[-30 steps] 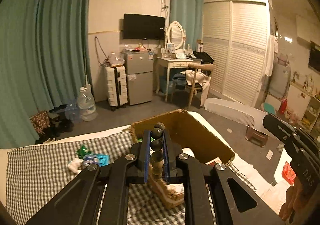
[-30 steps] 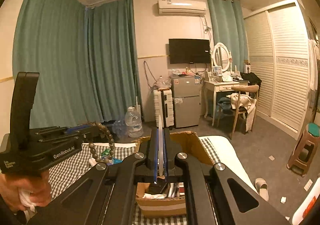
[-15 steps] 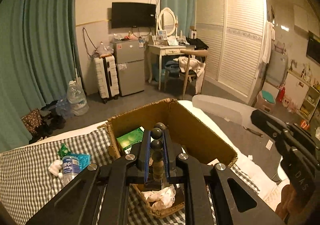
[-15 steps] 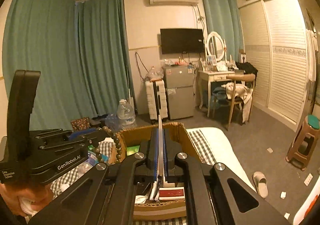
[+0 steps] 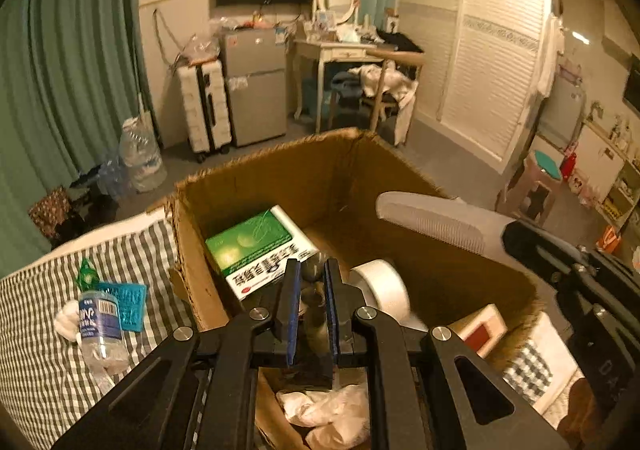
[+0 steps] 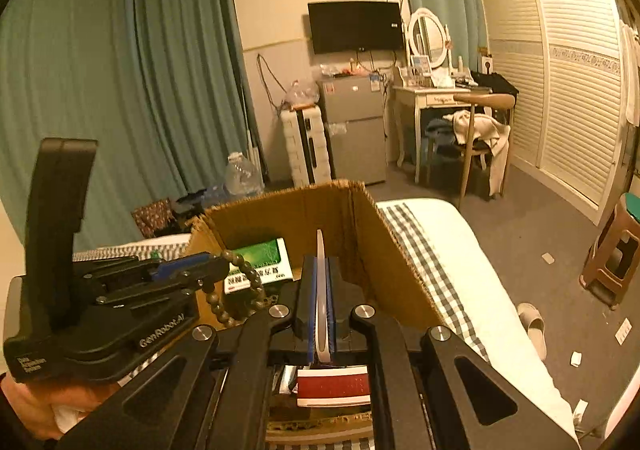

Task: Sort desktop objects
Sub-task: 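Open left tool to drop the bracelet while right tool releases the comb into the box, then move both tools back over the bed toward the white container and water bottle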

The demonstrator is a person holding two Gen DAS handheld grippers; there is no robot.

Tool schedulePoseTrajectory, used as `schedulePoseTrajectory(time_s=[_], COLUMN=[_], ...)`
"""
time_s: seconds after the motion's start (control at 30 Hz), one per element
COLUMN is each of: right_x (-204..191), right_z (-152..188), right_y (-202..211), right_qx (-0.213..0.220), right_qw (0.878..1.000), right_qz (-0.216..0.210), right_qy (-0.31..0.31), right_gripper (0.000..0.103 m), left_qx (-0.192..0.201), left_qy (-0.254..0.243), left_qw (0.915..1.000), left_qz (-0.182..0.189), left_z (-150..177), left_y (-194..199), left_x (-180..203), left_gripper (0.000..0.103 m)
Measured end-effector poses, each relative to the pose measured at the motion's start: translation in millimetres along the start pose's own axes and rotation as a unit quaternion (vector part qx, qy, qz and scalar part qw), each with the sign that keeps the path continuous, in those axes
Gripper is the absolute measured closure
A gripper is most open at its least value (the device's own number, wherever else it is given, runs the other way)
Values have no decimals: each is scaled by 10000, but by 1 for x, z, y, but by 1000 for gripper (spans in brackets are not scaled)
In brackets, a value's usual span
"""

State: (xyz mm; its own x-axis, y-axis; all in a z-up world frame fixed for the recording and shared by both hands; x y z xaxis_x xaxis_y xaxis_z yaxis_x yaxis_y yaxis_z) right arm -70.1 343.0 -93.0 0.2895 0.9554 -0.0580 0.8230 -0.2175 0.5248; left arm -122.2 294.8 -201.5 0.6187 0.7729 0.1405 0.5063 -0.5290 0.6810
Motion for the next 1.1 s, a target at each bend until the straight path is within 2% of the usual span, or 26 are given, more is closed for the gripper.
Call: schedulePoseTrajectory(time_s=[0.07,0.13,0.2,0.43,0.7,0.77,0.8,0.87,0.97,1.1], right_x=[0,0,1,-2,-26,-35,-38,-46,-58,-77], right_z=[3,8,7,-14,-35,-41,-44,-47,-50,-50], right_y=[-7,-10,-10,19,58,72,75,87,99,117], right_qx=[-48,-133,-181,235,588,710,746,833,856,918], right_qw=[10000,9998,9997,9996,9982,9974,9971,9961,9954,9940], right_qz=[54,140,135,109,-72,-131,-161,-276,-437,-580], right_qy=[20,0,-88,-148,3,42,45,28,25,112], right_gripper=[99,99,99,99,98,94,89,82,81,81], left_qx=[-92,-93,-38,133,467,560,637,751,905,1097], left_qy=[107,174,191,321,408,426,450,512,644,761], left_qw=[9999,9998,9998,9994,9976,9968,9960,9943,9914,9868], left_qz=[3,4,-1,-62,-295,-379,-442,-558,-688,-918], left_z=[5,7,6,2,-2,-3,-4,-4,-2,4], left_y=[-7,-7,-3,30,96,112,123,142,172,212], left_x=[-7,-12,-16,-29,-45,-52,-57,-66,-82,-108], left_gripper=[89,82,81,79,68,59,54,54,51,42])
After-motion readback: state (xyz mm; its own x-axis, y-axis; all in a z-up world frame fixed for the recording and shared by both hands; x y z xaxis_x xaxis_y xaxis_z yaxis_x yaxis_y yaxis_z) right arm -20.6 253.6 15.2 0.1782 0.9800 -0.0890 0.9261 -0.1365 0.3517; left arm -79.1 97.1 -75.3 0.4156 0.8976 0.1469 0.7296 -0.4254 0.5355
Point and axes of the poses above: each gripper's, at about its wrist camera, not at the fingertips, and y roughly against the way its jaws point, x to its right, z to its underside, the point moved 9 cm from there along -y, roughly the way its jaws point, and after that the axes turned 9 degrees about z, right-handed, at the moved point
